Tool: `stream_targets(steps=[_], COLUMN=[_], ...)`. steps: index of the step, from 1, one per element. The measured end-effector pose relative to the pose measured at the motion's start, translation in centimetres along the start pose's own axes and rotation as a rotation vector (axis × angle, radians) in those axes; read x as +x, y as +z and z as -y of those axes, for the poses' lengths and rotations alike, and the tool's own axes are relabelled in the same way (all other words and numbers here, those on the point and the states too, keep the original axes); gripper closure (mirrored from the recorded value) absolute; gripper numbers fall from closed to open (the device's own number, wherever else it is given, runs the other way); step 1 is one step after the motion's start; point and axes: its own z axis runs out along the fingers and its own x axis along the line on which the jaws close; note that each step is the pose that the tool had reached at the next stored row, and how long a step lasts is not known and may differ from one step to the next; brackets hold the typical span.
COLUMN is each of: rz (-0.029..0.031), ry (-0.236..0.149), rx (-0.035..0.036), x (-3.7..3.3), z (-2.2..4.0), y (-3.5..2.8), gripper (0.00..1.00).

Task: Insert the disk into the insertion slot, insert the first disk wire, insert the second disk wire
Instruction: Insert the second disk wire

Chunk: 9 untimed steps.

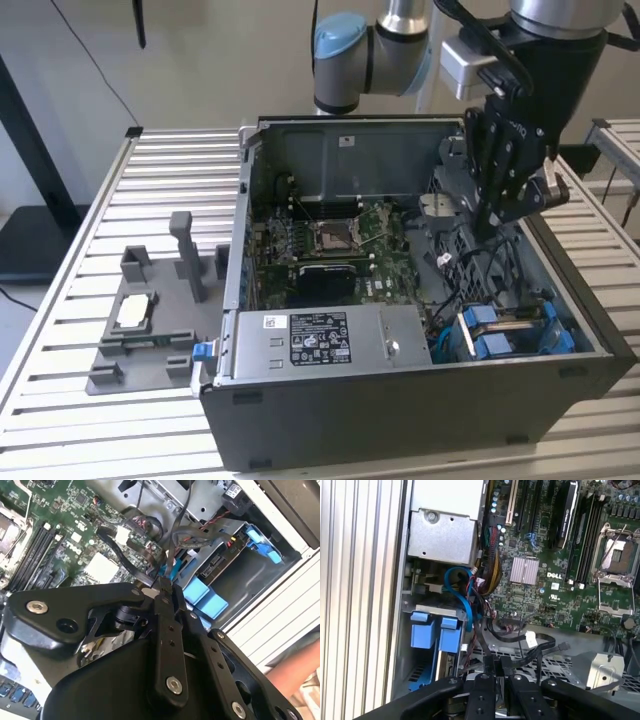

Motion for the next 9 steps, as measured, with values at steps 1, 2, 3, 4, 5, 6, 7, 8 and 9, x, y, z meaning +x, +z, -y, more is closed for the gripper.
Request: stream_targets(steps=[1, 2, 3, 4, 5, 6, 7, 8, 9], rz=[-0.0001, 0.0, 0.0, 0.0001, 0.0003, 0.0012, 0.0019, 0.0036, 0.0043], ry=[0.0, 0.0, 0.0, 0.0, 0.0, 0.0, 0.0, 0.001, 0.001], rx=[0.0, 0.0, 0.0, -0.0004, -0.0015, -0.0091, -0.0142, -0.0265, -0.0334], x=[0.11, 0.22, 0.3, 0.46, 0.53, 0.68, 0.74, 0.86, 0.93], z=[-0.02, -0.03, -0.04, -0.04, 0.01, 0.31, 0.48, 0.87, 1.08], y=[0.0, 0.0, 0.01, 0.04, 0.07, 0.16, 0.21, 0.32, 0.36], gripper=[0.84, 0.84, 0.84, 0.84, 0.84, 0.84, 0.84, 0.84, 0.84])
